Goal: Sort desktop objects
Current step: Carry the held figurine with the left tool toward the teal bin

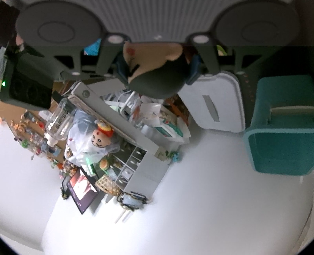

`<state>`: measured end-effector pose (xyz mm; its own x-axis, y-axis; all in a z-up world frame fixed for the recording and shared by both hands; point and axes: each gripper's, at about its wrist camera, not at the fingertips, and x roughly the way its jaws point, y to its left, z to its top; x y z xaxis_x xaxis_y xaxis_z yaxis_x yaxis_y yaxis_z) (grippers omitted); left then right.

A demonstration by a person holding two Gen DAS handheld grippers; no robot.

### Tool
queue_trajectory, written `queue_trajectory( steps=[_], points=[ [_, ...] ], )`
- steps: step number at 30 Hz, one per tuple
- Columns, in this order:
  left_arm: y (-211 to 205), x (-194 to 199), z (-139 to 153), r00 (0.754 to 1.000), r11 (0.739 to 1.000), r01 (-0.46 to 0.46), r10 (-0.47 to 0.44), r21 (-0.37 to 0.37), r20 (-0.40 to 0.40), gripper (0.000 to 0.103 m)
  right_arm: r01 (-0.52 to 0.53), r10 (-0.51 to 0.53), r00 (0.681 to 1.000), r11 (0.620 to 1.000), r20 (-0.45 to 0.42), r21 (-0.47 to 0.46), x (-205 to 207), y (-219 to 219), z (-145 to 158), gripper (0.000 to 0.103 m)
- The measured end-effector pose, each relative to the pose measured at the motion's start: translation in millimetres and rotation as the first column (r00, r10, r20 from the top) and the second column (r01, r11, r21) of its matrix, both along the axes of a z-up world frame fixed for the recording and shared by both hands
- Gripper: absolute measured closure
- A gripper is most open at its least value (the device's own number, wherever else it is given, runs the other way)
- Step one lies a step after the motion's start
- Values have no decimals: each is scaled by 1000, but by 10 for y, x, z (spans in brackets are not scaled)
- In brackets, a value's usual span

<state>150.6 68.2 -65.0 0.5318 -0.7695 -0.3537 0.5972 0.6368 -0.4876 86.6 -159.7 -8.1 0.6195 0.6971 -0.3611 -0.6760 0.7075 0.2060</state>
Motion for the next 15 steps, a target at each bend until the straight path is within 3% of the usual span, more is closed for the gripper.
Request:
queue_trajectory(
  steps=[15],
  points=[
    [44, 60, -48, 998, 998, -54, 54, 15, -15, 40, -2, 1, 1000, 1000, -20, -28, 31, 12, -131, 44]
  ],
)
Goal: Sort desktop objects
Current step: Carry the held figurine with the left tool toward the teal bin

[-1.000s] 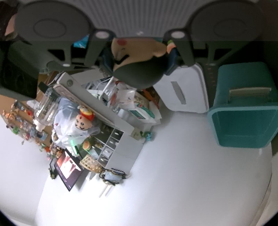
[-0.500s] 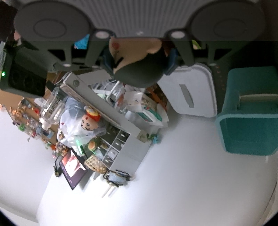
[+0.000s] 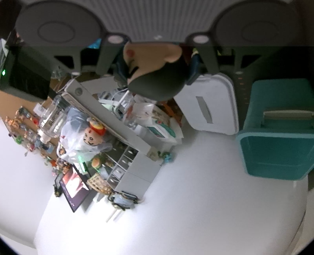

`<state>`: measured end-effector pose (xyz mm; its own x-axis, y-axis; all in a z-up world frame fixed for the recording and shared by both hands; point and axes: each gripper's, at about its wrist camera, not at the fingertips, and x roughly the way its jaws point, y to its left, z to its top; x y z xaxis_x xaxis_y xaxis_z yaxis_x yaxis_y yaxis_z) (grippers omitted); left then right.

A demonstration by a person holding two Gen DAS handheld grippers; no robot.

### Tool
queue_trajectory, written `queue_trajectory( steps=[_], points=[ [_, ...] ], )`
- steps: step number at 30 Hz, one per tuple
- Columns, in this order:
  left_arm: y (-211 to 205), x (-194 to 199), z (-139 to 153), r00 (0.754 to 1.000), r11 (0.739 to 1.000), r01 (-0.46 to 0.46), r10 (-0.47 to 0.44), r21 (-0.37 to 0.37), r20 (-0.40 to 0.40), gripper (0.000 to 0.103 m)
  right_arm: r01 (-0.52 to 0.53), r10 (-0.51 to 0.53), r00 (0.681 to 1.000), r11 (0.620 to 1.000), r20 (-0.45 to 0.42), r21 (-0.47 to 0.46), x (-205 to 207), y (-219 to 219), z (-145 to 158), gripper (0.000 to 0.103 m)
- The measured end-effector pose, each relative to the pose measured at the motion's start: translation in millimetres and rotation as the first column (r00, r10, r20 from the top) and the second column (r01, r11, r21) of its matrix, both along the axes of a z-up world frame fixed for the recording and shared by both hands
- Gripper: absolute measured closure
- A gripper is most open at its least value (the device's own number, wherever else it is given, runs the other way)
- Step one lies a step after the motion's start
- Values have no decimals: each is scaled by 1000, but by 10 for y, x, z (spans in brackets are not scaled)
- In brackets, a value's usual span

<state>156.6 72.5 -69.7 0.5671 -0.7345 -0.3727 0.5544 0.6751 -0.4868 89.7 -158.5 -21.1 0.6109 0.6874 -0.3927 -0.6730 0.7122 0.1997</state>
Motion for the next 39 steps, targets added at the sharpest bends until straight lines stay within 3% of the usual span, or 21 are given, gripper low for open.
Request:
queue_trajectory(
  steps=[11, 16, 24, 31, 39],
  points=[
    [19, 38, -24, 998, 997, -64, 64, 43, 4, 40, 20, -20, 1000, 1000, -18, -5, -27, -125, -228, 42],
    [3, 41, -18, 996, 994, -93, 92, 66, 15, 40, 58, -57, 998, 998, -23, 39, -2, -242, -355, 40],
    [-19, 106, -40, 989, 985, -143, 138, 100, 53, 40, 98, -99, 995, 993, 4, 65, 39, -324, -470, 30],
    [-6, 230, -73, 983, 977, -179, 174, 114, 54, 40, 165, -169, 985, 982, 43, 90, 97, -428, -533, 29],
    [-21, 284, 30, 976, 964, -217, 210, 154, 60, 40, 124, -134, 988, 984, 75, 129, 186, -445, -592, 25]
  ],
)
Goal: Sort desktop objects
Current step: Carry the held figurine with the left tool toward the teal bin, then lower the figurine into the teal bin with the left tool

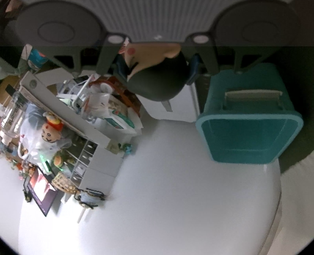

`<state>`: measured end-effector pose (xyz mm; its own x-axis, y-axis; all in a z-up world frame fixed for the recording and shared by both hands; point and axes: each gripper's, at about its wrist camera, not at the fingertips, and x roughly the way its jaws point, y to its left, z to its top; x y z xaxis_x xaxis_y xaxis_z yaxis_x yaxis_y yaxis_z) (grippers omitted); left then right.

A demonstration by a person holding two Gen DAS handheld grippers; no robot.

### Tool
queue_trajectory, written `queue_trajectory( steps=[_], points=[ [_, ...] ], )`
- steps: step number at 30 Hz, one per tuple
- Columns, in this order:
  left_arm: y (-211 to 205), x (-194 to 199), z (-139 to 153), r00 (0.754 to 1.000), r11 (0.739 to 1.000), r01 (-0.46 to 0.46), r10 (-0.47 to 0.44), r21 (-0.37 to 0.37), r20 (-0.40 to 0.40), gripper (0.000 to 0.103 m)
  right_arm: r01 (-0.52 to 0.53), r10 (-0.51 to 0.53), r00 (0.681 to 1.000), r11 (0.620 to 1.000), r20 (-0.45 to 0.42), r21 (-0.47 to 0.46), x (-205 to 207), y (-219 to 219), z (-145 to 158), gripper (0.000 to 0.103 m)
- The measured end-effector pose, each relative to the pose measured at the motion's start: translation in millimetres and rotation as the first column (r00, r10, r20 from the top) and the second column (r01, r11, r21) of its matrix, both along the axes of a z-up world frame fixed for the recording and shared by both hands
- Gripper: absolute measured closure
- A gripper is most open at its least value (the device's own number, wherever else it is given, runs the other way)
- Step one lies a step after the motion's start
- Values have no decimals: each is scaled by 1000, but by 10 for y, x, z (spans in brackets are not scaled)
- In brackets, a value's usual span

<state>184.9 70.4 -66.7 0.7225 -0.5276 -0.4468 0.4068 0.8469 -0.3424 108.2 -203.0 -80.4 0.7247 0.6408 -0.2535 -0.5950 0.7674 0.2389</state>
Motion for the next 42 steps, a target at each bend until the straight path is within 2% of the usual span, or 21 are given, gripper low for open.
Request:
queue_trajectory(
  steps=[3, 8, 16, 25, 31, 42],
  points=[
    [11, 26, 76, 1000, 1000, -22, 22, 8, -7, 40, -13, 13, 1000, 1000, -4, 20, 38, -8, -12, 25],
    [47, 40, 276, 999, 997, -42, 41, 67, 16, 40, -13, 13, 1000, 999, 3, 39, 38, -24, -20, 22],
    [219, 82, 787, 993, 988, -97, 88, 119, 79, 40, 26, -28, 999, 998, 20, 61, -4, -117, 46, 21],
    [280, 174, 1195, 983, 970, -167, 149, 178, 108, 40, 35, -39, 998, 996, 51, 82, -168, -217, 156, 20],
    [221, 286, 1325, 974, 952, -210, 185, 220, 130, 39, 34, -39, 998, 995, 51, 89, -197, -242, 165, 17],
    [89, 810, 1368, 961, 926, -266, 233, 268, 146, 39, 47, -49, 998, 995, 24, 89, -76, -280, 76, 17]
  ],
)
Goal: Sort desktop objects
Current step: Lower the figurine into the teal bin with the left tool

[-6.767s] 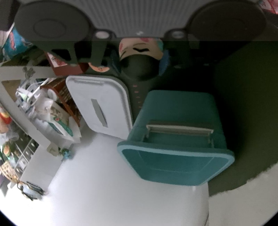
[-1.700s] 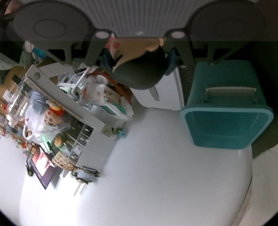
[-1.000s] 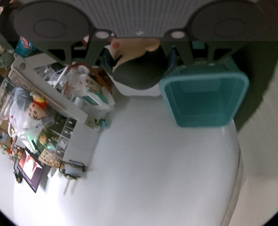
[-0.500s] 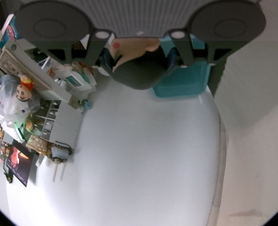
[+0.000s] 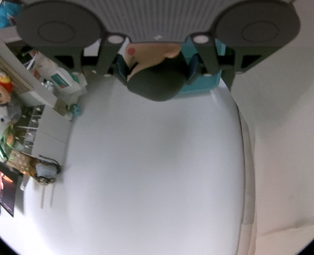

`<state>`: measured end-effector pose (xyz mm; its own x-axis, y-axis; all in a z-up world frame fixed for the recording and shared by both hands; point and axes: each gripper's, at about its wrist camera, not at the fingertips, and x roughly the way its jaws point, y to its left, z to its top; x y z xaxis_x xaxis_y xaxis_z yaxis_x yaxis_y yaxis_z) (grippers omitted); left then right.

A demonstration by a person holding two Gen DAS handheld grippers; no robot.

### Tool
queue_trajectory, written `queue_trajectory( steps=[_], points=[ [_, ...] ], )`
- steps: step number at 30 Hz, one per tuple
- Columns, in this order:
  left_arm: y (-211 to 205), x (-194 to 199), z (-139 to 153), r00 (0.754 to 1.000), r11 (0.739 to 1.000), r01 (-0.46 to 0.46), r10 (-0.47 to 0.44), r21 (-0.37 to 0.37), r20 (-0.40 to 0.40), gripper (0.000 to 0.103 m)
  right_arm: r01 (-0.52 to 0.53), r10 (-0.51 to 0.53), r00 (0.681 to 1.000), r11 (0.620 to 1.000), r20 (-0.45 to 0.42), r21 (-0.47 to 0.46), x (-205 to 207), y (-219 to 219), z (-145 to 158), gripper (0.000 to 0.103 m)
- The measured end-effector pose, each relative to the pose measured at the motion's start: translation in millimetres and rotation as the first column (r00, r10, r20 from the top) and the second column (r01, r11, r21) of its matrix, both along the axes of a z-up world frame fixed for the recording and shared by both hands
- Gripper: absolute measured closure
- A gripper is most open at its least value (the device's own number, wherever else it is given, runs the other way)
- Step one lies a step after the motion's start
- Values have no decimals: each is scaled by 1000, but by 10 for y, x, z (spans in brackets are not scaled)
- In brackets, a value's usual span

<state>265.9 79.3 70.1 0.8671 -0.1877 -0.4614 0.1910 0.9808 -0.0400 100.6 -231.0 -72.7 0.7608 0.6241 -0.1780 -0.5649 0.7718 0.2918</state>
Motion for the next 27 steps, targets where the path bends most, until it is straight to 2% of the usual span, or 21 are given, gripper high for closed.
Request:
queue_trajectory(
  steps=[12, 27],
  points=[
    [-82, 531, -220, 999, 1000, -23, 23, 10, -30, 39, 7, -6, 1000, 999, -27, 33, 168, -32, -57, 17],
    [4, 1264, -806, 992, 999, -54, 52, -9, -113, 39, -7, 10, 999, 998, -39, 68, 449, -14, -200, 16]
  ],
)
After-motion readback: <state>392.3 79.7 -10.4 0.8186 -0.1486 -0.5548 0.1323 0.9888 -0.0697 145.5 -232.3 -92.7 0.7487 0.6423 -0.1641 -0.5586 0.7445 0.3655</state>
